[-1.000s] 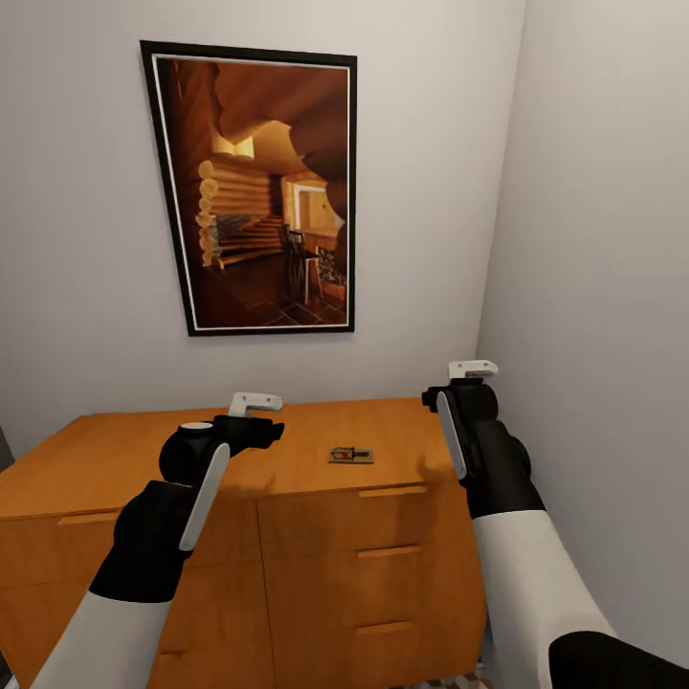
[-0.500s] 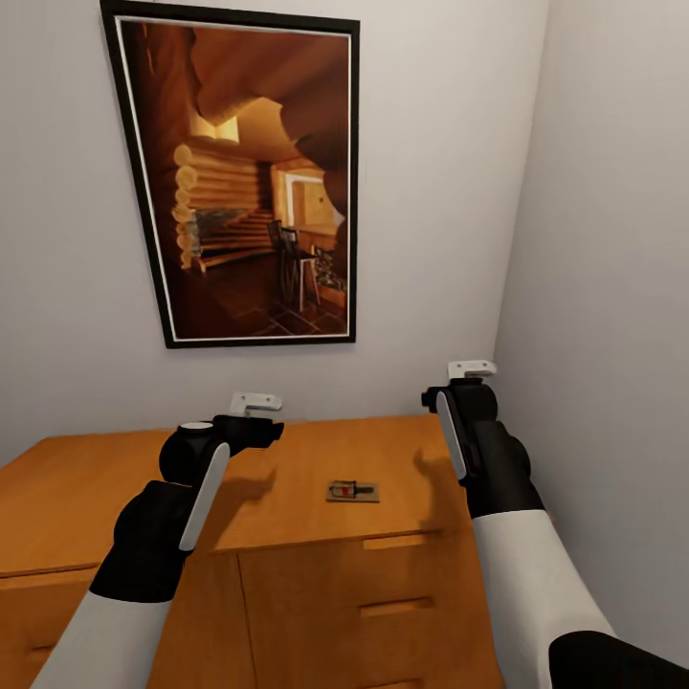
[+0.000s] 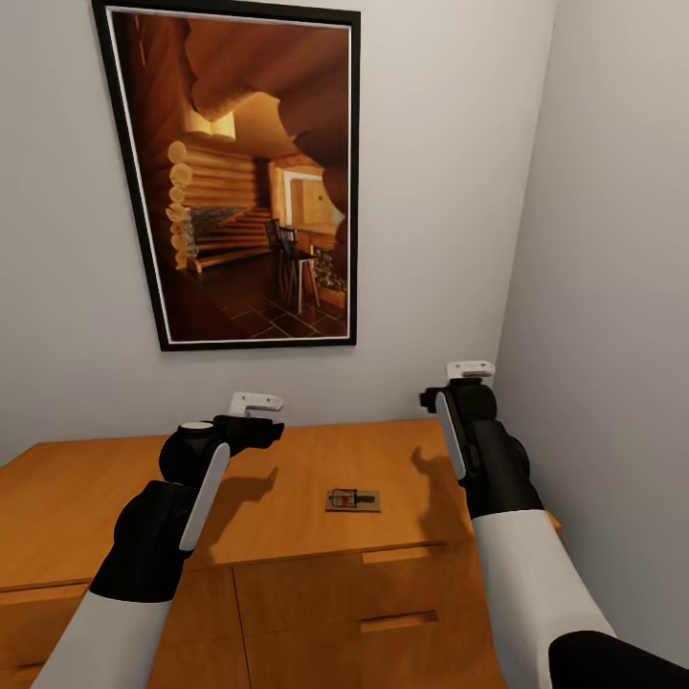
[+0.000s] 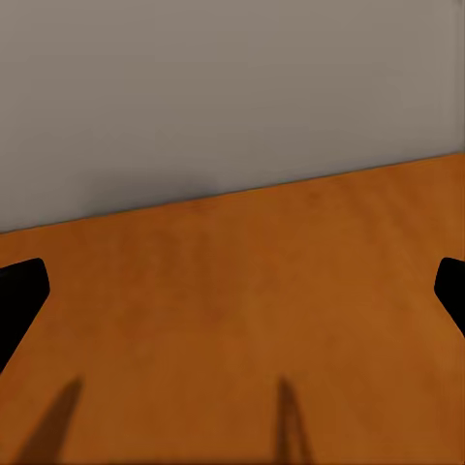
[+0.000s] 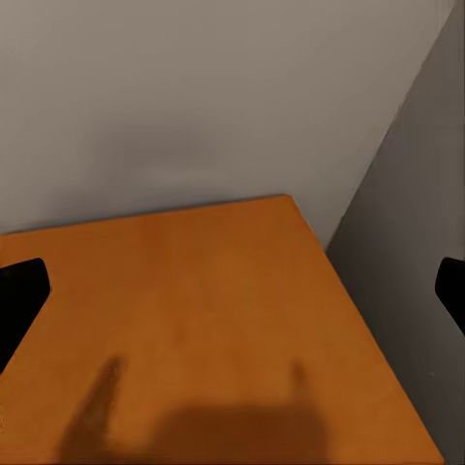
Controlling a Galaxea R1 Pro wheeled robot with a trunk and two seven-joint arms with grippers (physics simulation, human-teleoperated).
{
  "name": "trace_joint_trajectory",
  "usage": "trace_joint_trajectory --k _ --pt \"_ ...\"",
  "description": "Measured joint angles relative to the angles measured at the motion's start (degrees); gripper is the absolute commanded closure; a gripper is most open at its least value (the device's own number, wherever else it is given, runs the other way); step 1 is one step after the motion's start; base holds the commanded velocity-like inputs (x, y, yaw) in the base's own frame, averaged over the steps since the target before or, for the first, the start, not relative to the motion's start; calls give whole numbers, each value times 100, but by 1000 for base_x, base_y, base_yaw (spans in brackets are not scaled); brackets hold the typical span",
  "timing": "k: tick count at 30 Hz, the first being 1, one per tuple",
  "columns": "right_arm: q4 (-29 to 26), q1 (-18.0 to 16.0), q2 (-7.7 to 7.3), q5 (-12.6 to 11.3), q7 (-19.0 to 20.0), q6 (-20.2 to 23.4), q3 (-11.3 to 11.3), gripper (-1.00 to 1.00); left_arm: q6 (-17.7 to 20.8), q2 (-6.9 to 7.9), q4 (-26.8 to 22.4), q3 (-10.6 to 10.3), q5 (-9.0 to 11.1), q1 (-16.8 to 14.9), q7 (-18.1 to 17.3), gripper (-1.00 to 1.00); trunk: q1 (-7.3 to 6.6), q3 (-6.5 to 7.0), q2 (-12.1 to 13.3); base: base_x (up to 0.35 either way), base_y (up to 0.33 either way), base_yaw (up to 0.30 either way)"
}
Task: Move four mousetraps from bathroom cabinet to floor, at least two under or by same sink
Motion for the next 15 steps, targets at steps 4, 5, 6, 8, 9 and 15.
trace_joint_trajectory --k 4,5,6,8,9,15 --pt "-1 0 0 -57 151 0 60 -100 12 9 9 6 16 0 -16 -100 0 0 0 5 0 0" --pt "-5 0 0 -186 391 0 144 -100 24 28 19 16 24 -3 -27 -100 0 0 0 1 0 0" --pt "-6 0 0 -190 434 3 156 -100 25 31 20 17 27 -2 -28 -100 0 0 0 0 0 0" --pt "-8 0 0 -213 487 3 171 -100 27 35 21 21 32 0 -30 -100 0 0 0 0 0 0" --pt "-8 0 0 -222 506 4 176 -100 29 38 24 23 34 0 -31 -100 0 0 0 0 0 0" --pt "-10 0 0 -246 565 4 189 -100 35 47 41 38 42 0 -34 -100 0 0 0 0 0 0"
